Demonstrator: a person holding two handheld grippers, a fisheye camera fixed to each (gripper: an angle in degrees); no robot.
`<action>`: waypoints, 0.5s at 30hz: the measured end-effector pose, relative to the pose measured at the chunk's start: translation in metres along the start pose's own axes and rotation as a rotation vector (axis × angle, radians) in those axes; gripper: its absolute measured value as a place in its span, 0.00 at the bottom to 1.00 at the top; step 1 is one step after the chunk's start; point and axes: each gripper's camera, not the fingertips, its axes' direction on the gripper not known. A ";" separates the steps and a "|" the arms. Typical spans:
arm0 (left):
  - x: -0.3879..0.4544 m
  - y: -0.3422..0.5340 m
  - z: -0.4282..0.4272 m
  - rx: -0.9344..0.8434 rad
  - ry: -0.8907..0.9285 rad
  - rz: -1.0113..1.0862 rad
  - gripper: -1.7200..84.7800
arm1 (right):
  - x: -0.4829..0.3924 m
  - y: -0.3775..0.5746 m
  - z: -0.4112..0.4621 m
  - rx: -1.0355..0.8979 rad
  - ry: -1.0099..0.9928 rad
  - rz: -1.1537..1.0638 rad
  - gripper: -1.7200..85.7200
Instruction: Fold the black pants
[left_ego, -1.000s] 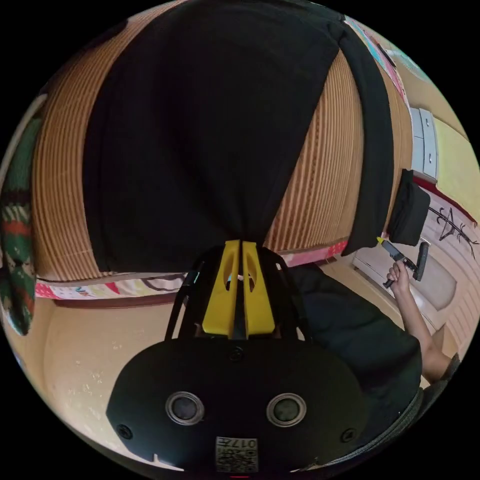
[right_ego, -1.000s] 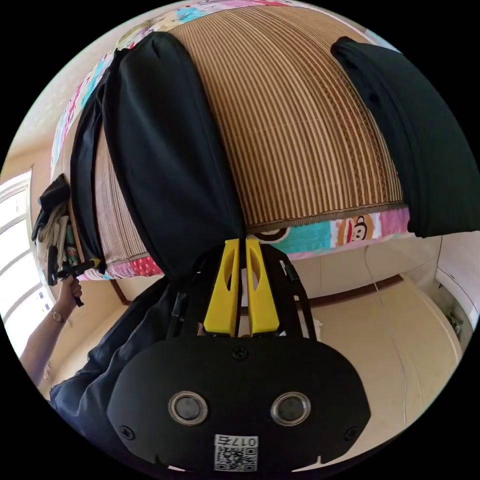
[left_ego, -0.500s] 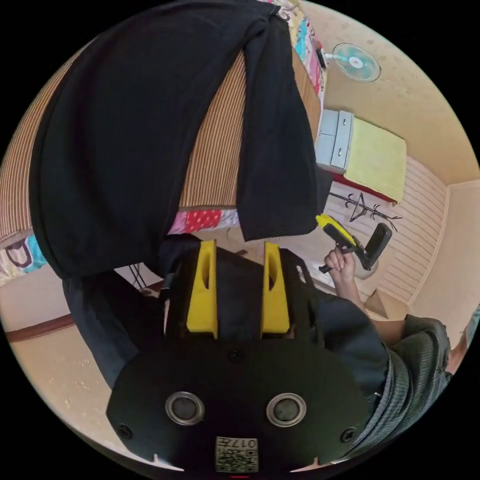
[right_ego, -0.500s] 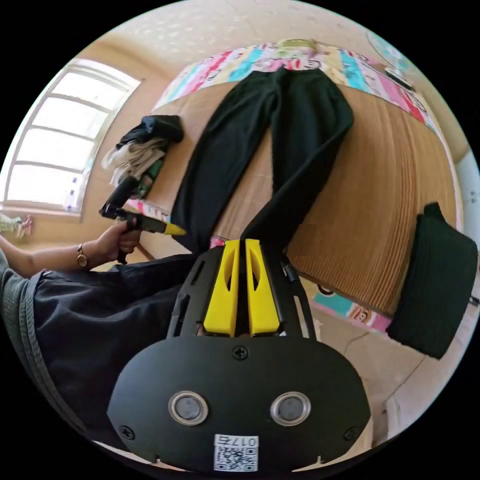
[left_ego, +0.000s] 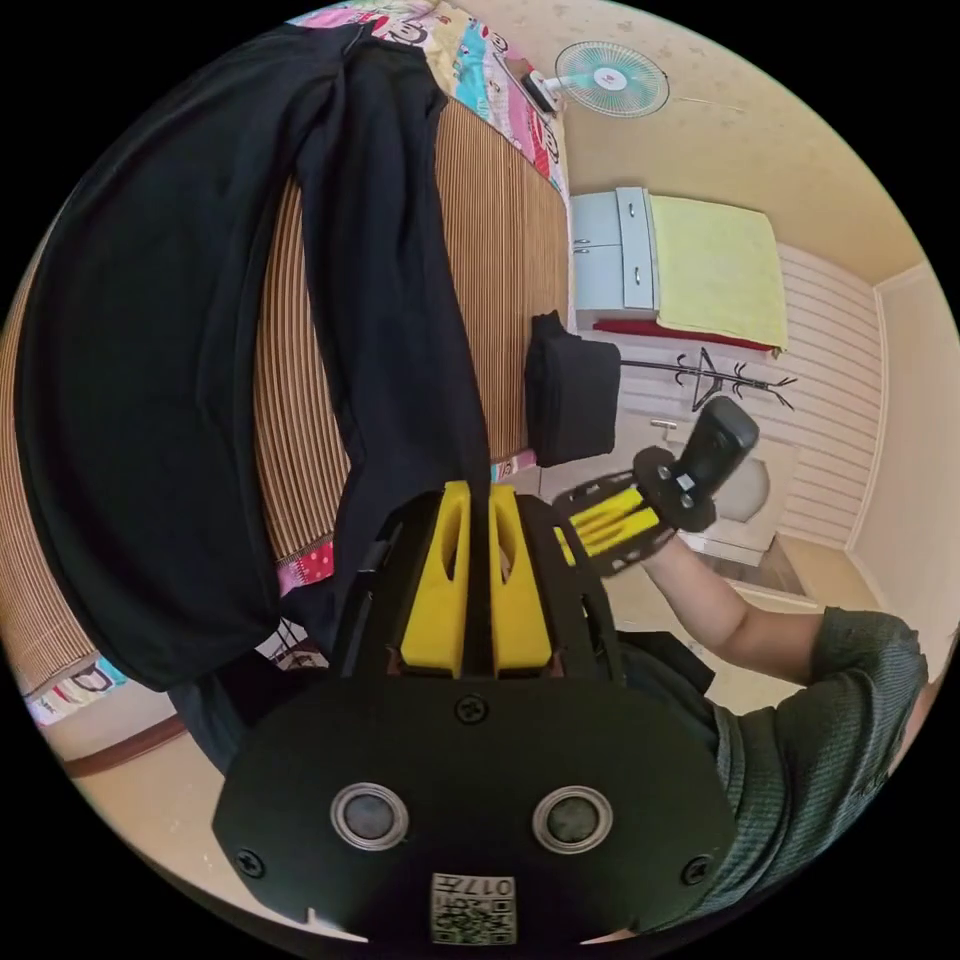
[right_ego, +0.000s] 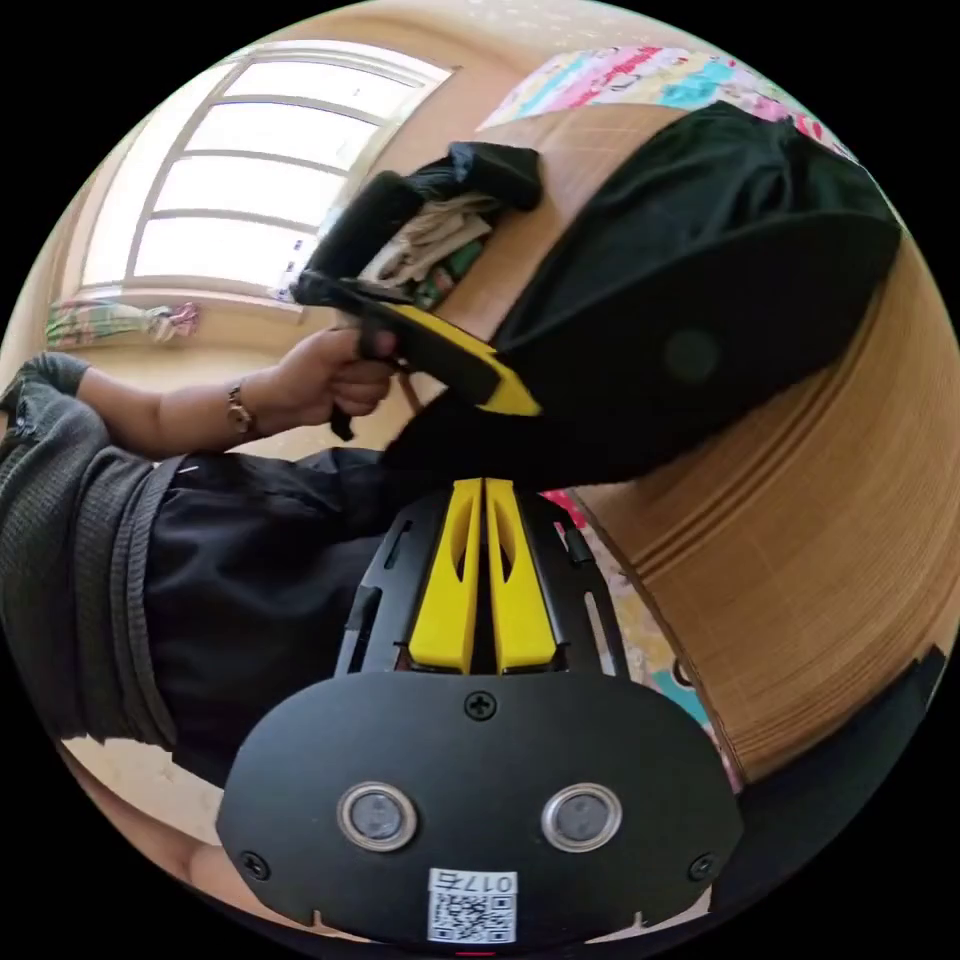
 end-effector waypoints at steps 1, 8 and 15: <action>-0.002 0.008 -0.004 0.017 0.024 -0.009 0.05 | 0.027 0.001 -0.012 -0.015 0.107 0.078 0.04; 0.009 0.027 0.000 0.022 0.084 0.008 0.04 | 0.226 -0.076 -0.129 0.507 0.029 0.705 0.09; 0.041 0.036 0.004 -0.038 0.029 0.126 0.04 | 0.333 -0.157 -0.127 0.937 -0.274 1.001 0.18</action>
